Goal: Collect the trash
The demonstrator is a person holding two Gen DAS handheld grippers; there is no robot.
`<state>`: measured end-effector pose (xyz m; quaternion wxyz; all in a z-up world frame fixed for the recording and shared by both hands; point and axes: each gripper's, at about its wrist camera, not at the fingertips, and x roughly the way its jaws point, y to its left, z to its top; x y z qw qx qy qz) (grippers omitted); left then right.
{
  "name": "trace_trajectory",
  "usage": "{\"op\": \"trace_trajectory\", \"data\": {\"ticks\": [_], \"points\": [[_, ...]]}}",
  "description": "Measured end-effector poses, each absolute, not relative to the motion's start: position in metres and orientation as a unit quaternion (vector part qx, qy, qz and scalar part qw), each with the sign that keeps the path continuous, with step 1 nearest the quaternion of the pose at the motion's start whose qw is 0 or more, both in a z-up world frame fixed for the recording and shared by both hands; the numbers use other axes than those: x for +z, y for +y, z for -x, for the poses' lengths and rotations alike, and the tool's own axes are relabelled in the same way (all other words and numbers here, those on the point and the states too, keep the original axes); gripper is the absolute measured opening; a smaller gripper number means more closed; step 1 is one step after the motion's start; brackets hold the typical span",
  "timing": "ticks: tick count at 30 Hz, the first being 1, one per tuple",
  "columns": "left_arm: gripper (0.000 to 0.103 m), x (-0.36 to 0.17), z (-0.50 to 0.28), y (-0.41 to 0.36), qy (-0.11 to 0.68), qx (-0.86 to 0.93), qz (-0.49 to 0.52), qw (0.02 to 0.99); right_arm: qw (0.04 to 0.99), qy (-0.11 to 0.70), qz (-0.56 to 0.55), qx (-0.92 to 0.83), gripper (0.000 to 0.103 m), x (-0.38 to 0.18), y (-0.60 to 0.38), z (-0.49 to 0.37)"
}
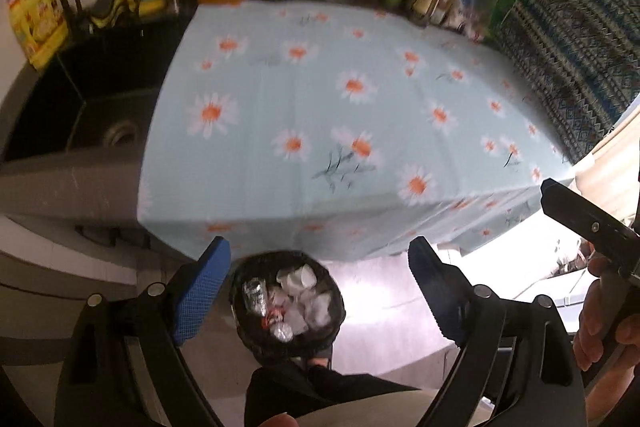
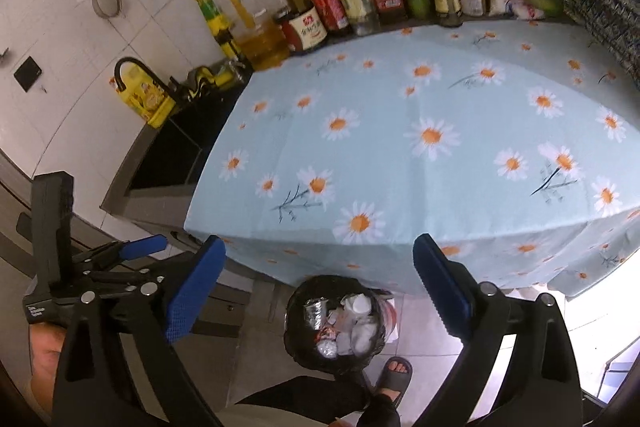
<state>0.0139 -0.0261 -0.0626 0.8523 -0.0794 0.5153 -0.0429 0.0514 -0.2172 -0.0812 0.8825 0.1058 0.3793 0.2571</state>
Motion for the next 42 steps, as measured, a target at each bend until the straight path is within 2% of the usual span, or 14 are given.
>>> {"op": "trace_trajectory", "data": {"ticks": [2, 10, 22, 42], "points": [[0.096, -0.049, -0.014, -0.029, 0.503, -0.029, 0.069, 0.861, 0.885, 0.373, -0.104, 0.259, 0.098, -0.071, -0.224, -0.049], [0.096, -0.006, -0.010, -0.028, 0.475, 0.004, 0.060, 0.878, 0.911, 0.325, -0.074, 0.242, 0.098, -0.030, -0.241, -0.034], [0.096, 0.048, 0.003, -0.034, 0.428, -0.010, 0.055, 0.902, 0.919, 0.314, -0.061, 0.231, 0.098, -0.003, -0.250, -0.027], [0.096, 0.052, 0.006, -0.035, 0.434, -0.007, 0.058, 0.899, 0.924, 0.303, -0.055, 0.226, 0.098, 0.004, -0.254, -0.017]]}}
